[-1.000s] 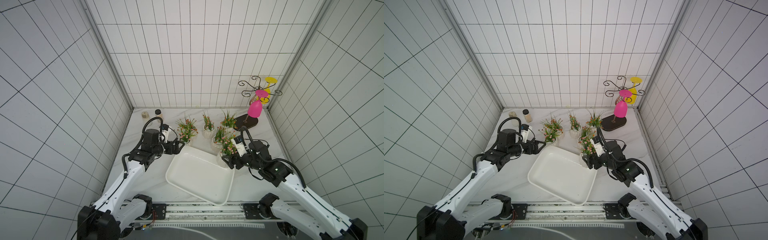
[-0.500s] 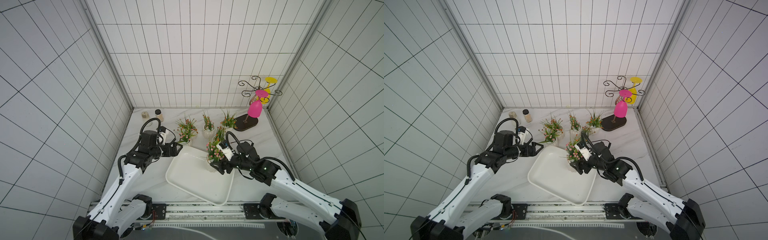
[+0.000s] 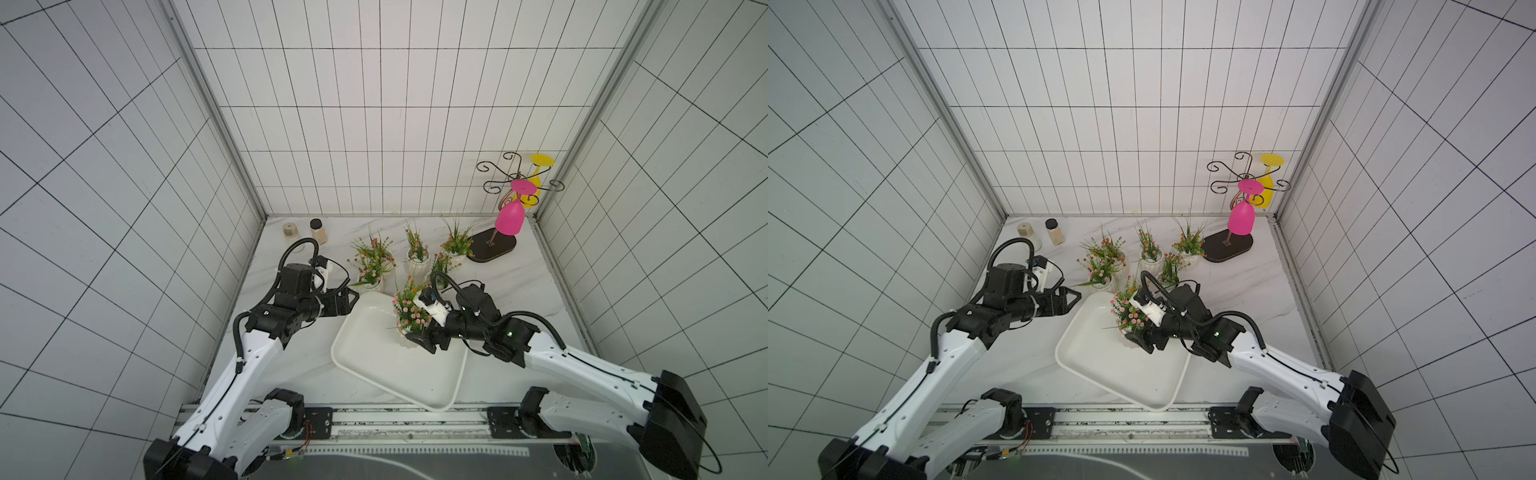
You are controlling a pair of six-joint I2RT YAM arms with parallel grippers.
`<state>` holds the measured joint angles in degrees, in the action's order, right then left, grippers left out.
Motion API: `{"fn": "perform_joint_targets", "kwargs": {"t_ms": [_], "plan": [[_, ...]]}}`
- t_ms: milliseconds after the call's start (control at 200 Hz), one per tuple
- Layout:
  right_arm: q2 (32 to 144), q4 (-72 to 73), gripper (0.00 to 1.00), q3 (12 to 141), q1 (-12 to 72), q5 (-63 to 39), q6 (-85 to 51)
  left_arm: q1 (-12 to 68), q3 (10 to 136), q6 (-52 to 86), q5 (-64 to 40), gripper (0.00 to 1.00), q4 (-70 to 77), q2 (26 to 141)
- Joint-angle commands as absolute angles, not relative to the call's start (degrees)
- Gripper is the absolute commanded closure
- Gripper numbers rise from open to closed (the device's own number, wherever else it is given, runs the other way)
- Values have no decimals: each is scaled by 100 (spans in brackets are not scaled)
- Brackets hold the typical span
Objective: Put the potted gypsophila into the storage box
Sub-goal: Place the baby's breath potted plant at the storage box.
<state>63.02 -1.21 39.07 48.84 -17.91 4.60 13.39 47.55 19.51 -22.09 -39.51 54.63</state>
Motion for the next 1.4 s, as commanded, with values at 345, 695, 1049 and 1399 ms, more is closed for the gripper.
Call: {"fn": "perform_joint_targets", "kwargs": {"t_ms": [345,695,1049,1399], "plan": [[7122,1026,24,4780,5052,-2191,992,1002,4553,1876,-1921,28,-4025,5532],[7840,1497,25,5009,5155,-2233,1151,853,4423,1736,-1990,30,-3983,5592],[8424,1924,25,5209,5203,-2243,1211,843,4280,1726,-2005,33,-3812,5533],[8965,2280,25,5430,5203,-2250,1242,844,4245,1714,-2001,33,-3773,5531]]}}
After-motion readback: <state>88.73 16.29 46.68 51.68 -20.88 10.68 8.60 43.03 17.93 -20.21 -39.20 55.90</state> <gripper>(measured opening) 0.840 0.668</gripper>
